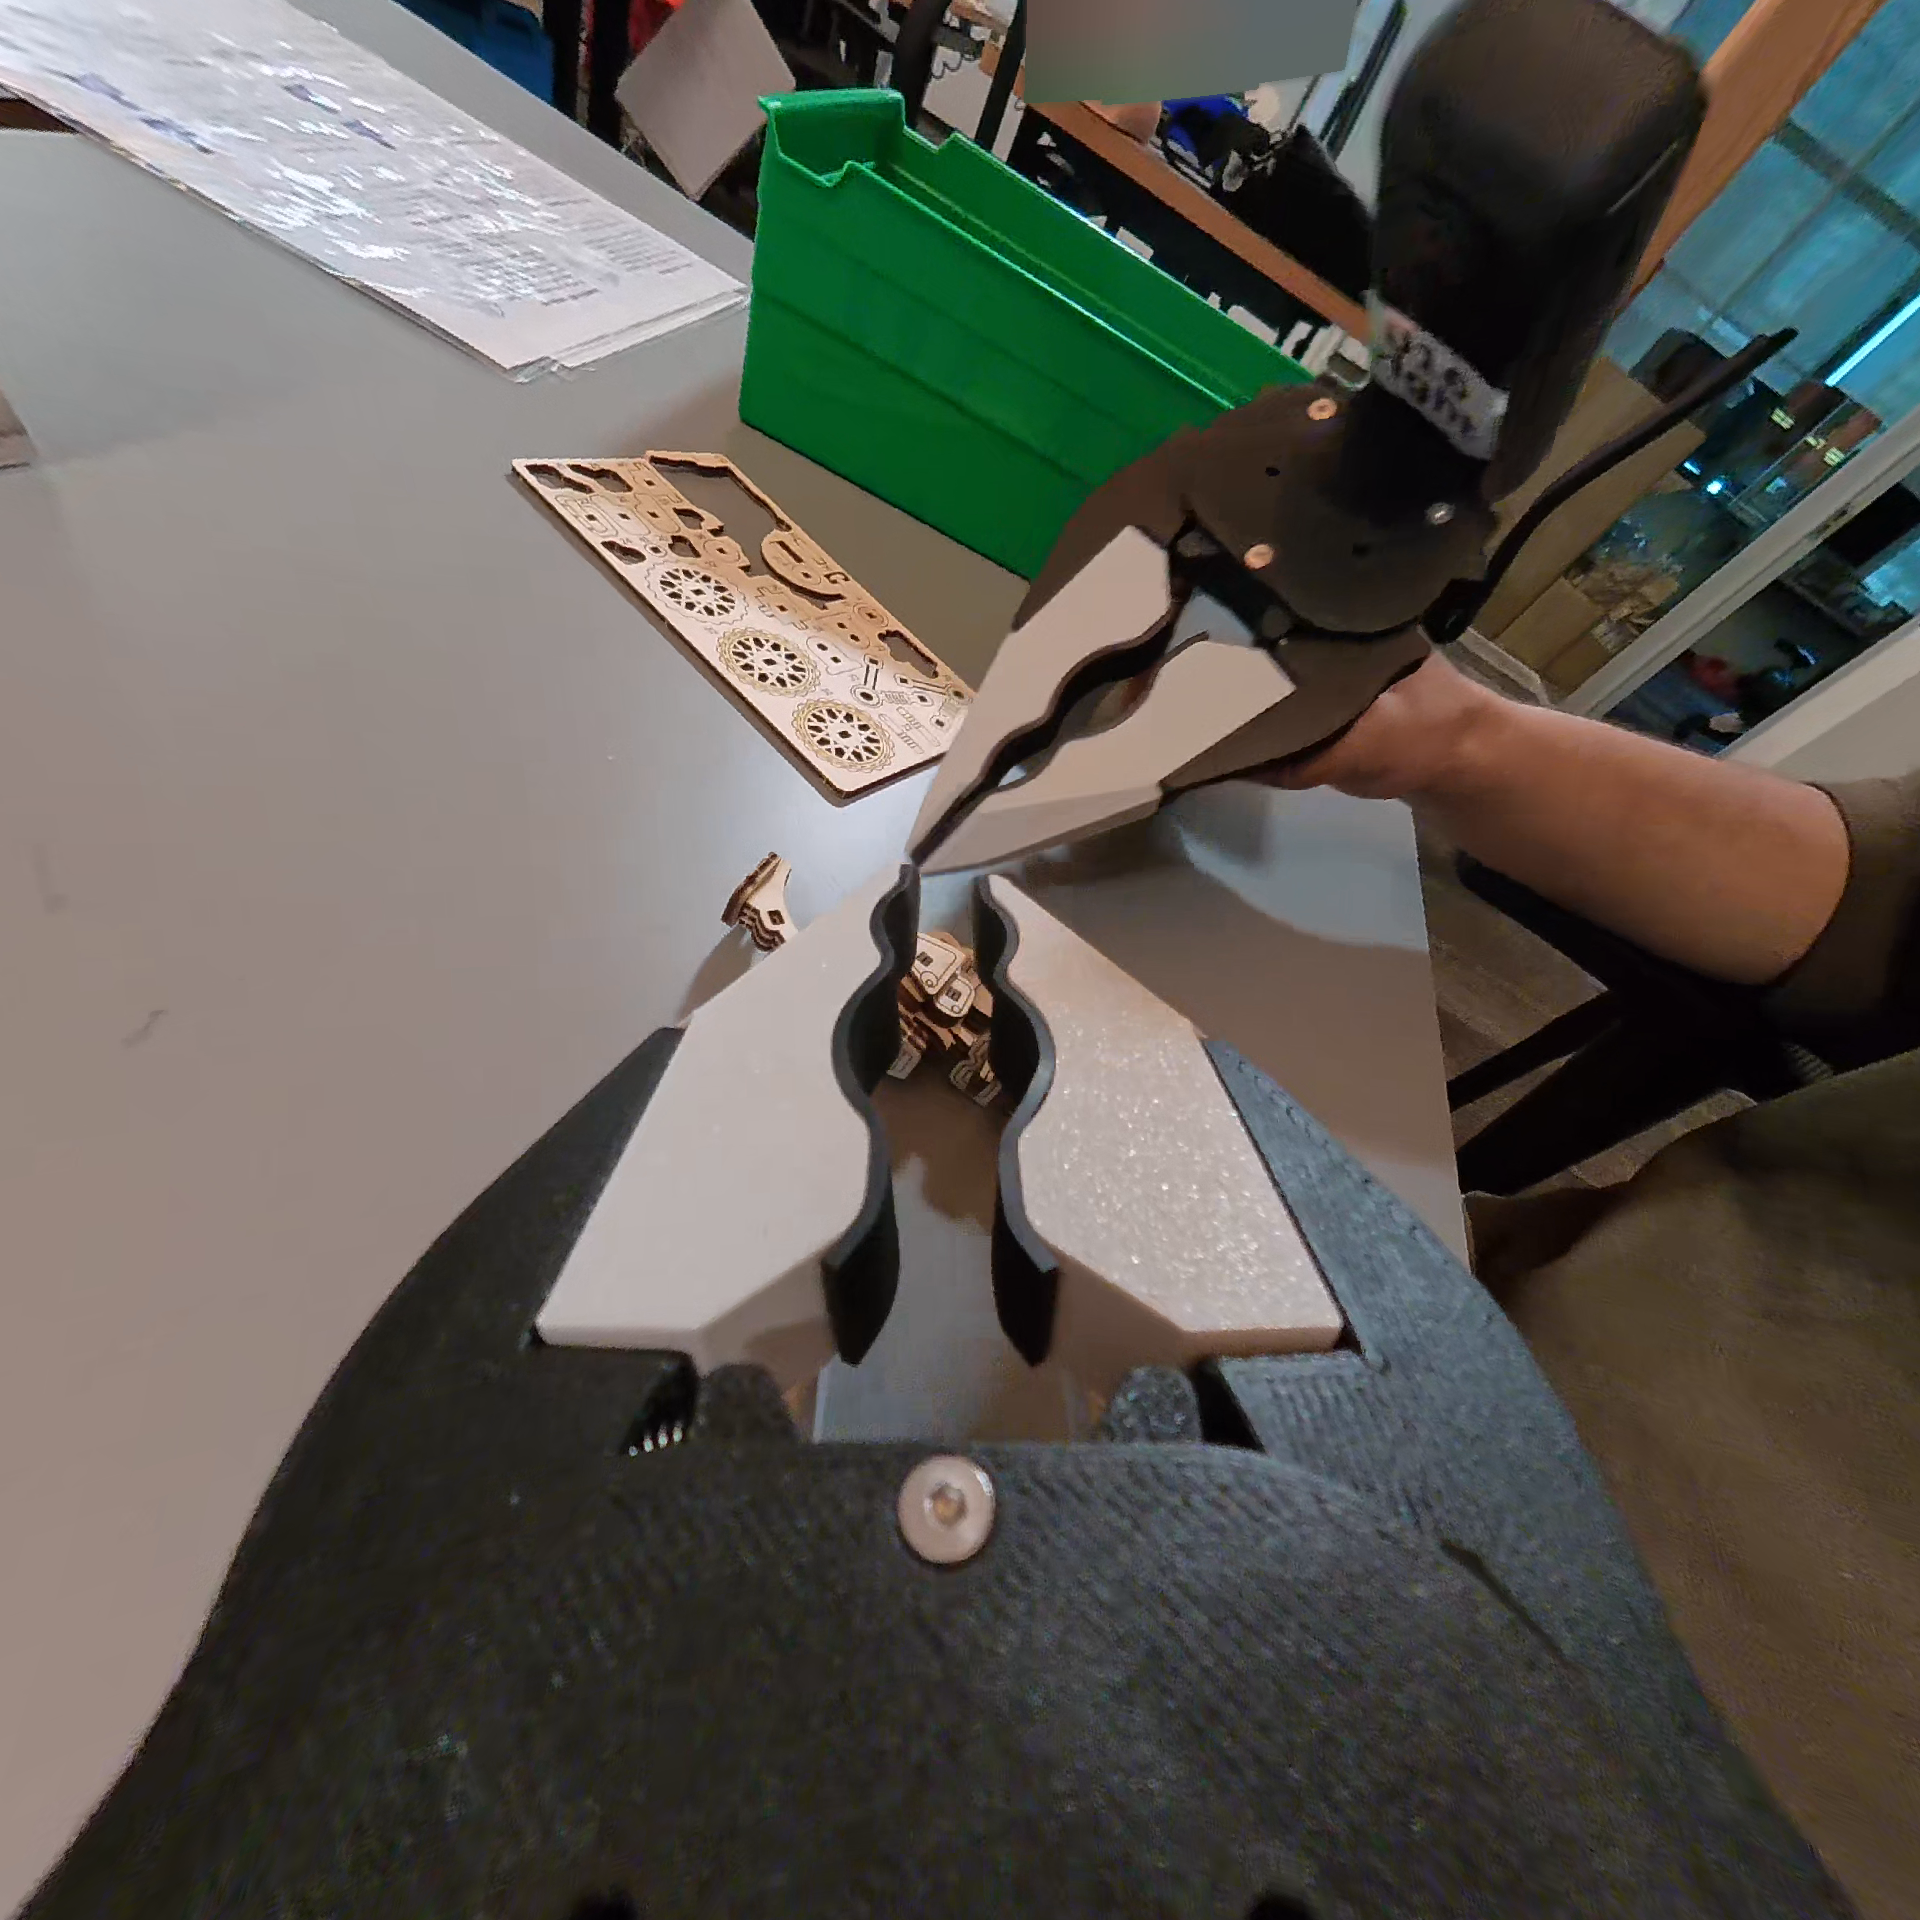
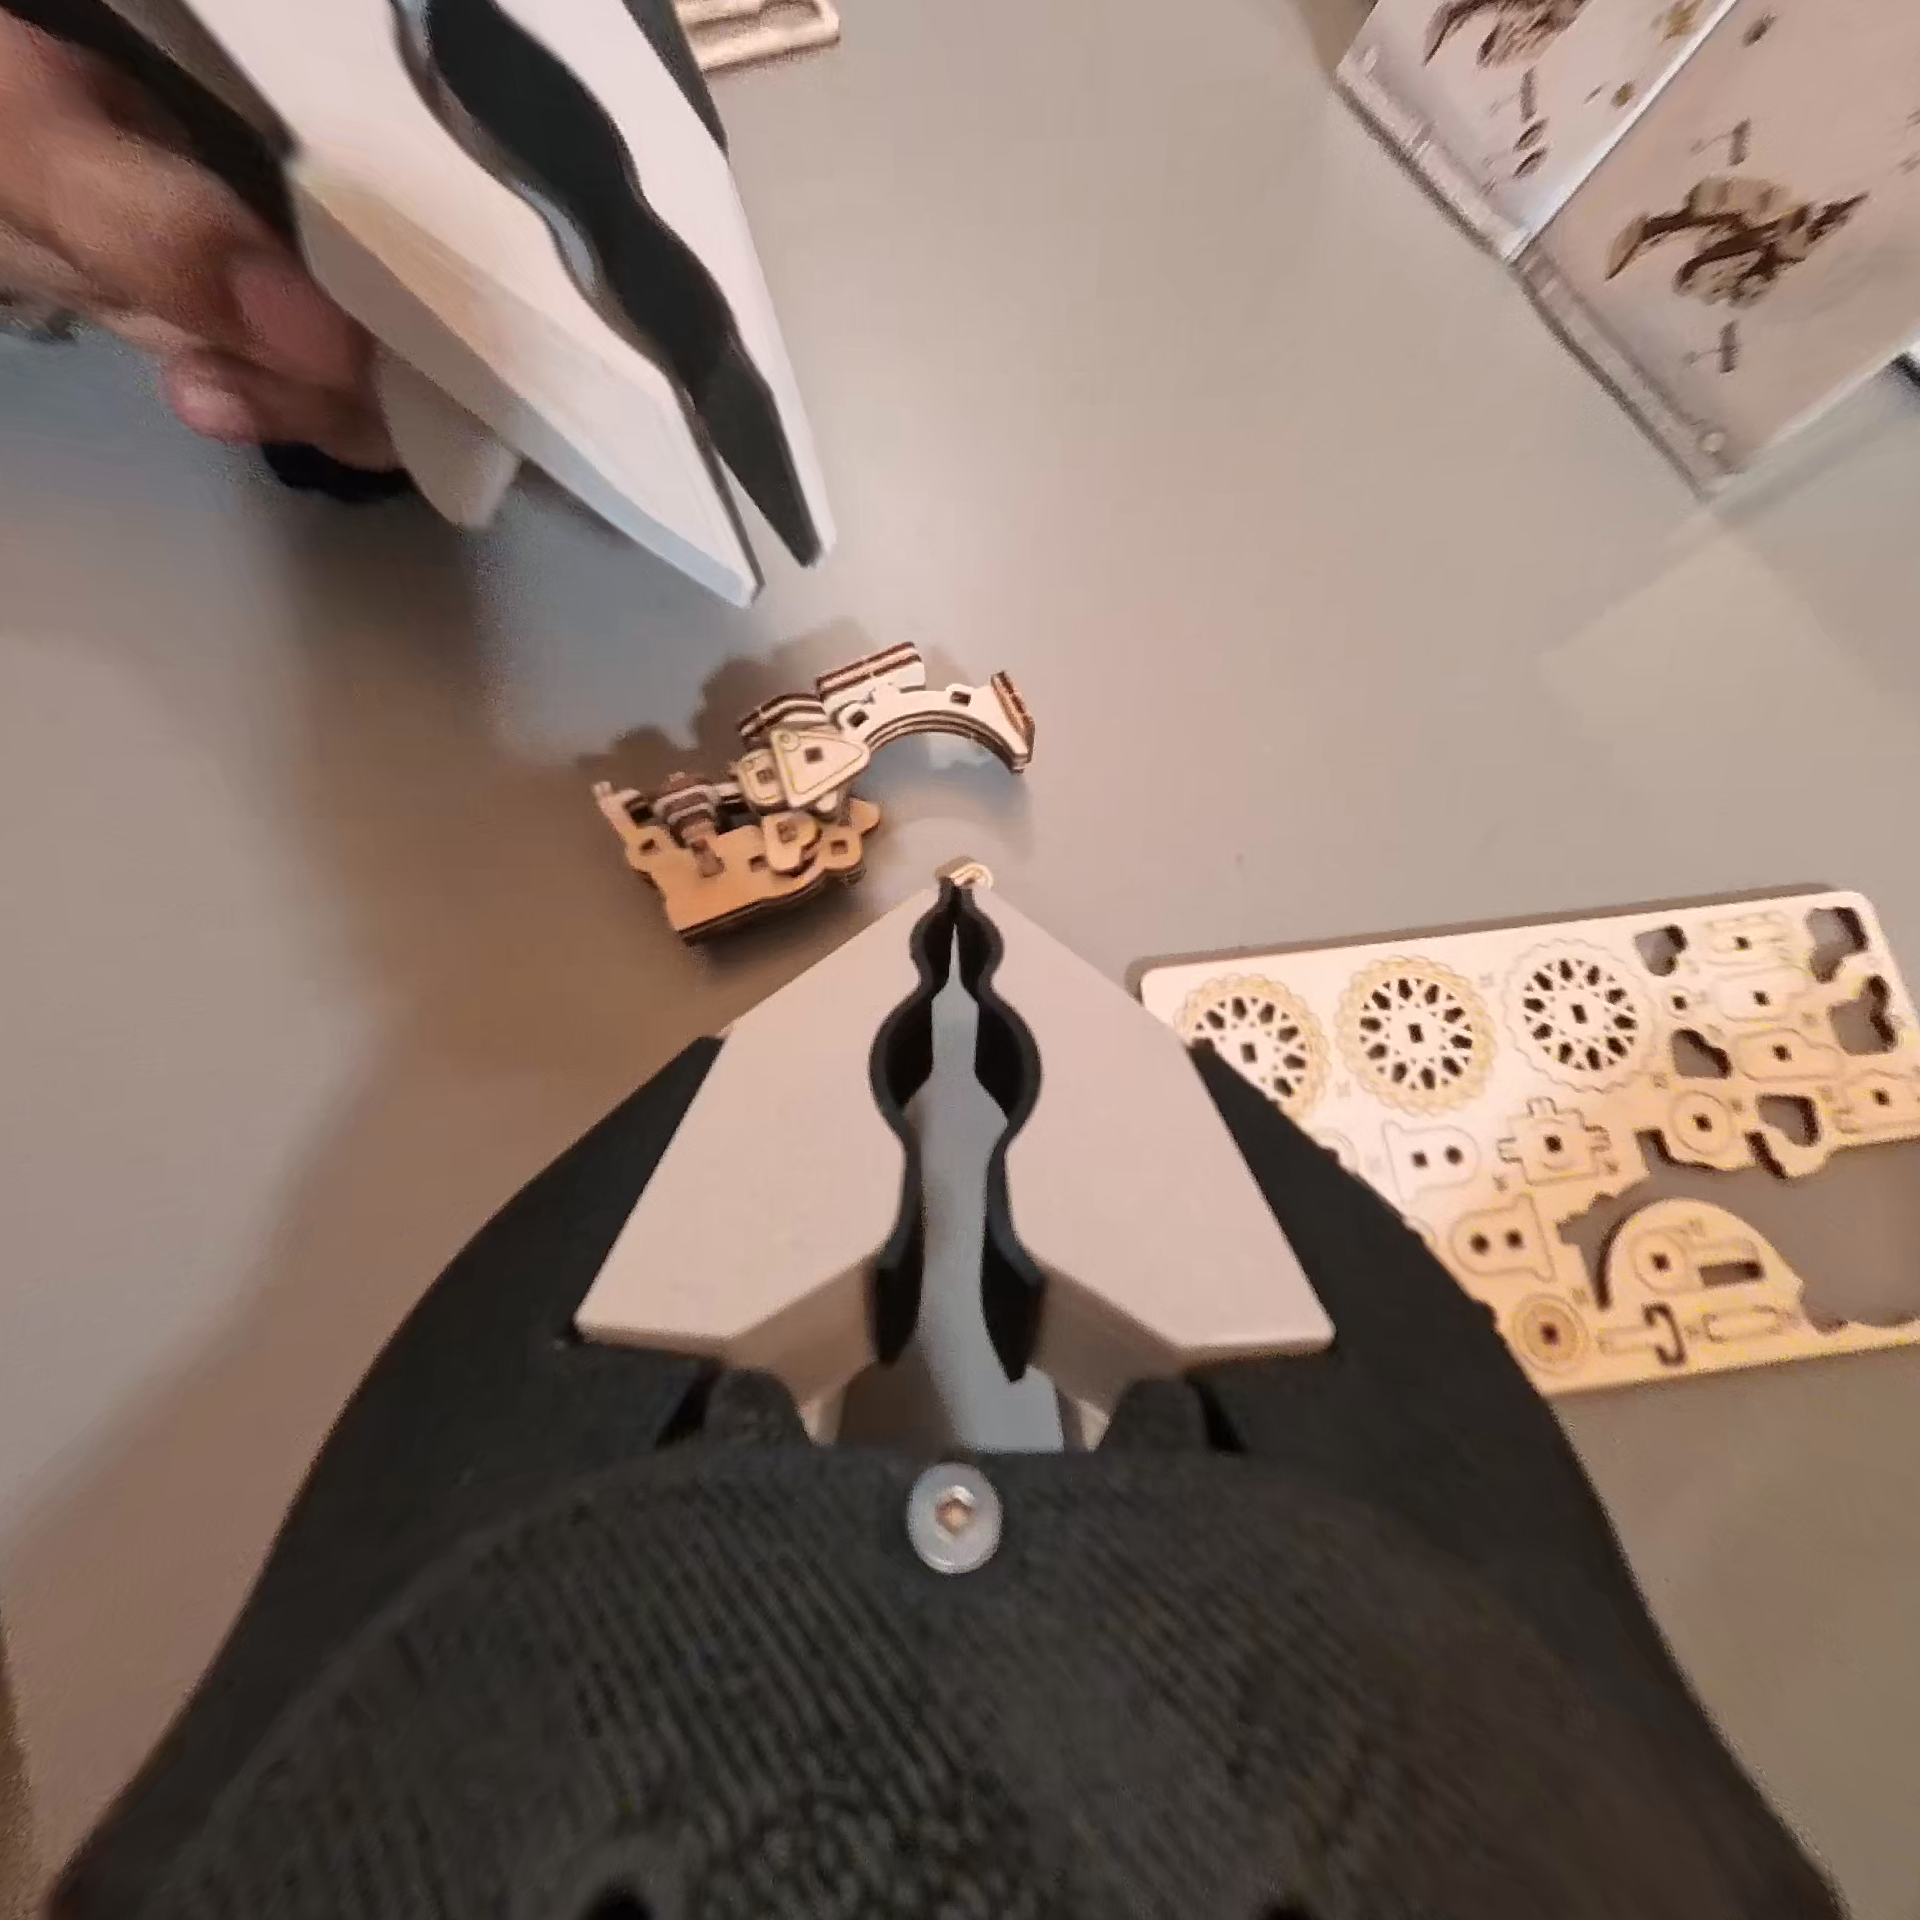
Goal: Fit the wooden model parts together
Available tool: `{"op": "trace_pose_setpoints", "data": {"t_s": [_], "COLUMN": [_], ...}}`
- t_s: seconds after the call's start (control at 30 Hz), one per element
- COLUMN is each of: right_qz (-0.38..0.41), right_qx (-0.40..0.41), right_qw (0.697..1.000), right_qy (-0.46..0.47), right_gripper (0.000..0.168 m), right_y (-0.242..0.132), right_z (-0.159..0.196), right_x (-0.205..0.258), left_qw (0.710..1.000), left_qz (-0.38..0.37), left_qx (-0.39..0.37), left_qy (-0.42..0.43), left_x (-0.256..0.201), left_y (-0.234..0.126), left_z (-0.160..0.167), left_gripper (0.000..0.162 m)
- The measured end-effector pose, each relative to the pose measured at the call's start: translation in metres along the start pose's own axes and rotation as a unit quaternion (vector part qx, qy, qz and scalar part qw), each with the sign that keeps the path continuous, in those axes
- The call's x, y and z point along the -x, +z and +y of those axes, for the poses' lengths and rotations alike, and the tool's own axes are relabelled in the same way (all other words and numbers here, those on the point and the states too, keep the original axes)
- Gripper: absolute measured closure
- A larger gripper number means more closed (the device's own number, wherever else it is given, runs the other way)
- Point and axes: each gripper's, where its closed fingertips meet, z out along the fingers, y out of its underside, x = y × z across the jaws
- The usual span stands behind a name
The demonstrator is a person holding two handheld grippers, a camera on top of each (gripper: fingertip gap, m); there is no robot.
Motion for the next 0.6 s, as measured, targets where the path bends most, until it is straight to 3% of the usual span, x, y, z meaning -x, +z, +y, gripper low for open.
{"op": "trace_pose_setpoints", "data": {"t_s": [0.03,0.13,0.33,0.4,0.47,0.6], "right_qz": [0.004,0.012,-0.021,-0.025,0.011,0.041], "right_qx": [-0.01,-0.039,-0.021,-0.008,0.008,0.028], "right_qw": [1.0,0.999,0.998,0.998,1.0,0.998], "right_qy": [0.003,0.02,0.064,0.06,0.025,-0.034], "right_gripper": [0.168,0.161,0.137,0.142,0.159,0.159], "right_y": [-0.007,-0.017,0.007,0.014,0.02,0.019], "right_z": [-0.003,-0.007,-0.001,0.003,0.007,0.006], "right_x": [0.0,-0.001,-0.003,-0.001,-0.007,-0.008], "left_qw": [1.0,1.0,1.0,1.0,1.0,1.0], "left_qz": [0.001,0.005,0.018,0.017,0.015,0.017], "left_qx": [0.0,0.002,-0.001,-0.003,-0.003,0.002], "left_qy": [-0.002,-0.007,-0.024,-0.021,-0.016,-0.013], "left_x": [0.0,-0.001,-0.003,-0.003,-0.004,-0.005], "left_y": [0.0,0.001,0.004,0.003,0.003,0.004], "left_z": [0.0,0.001,0.0,0.0,0.0,0.001], "left_gripper": [0.152,0.152,0.153,0.153,0.153,0.152]}}
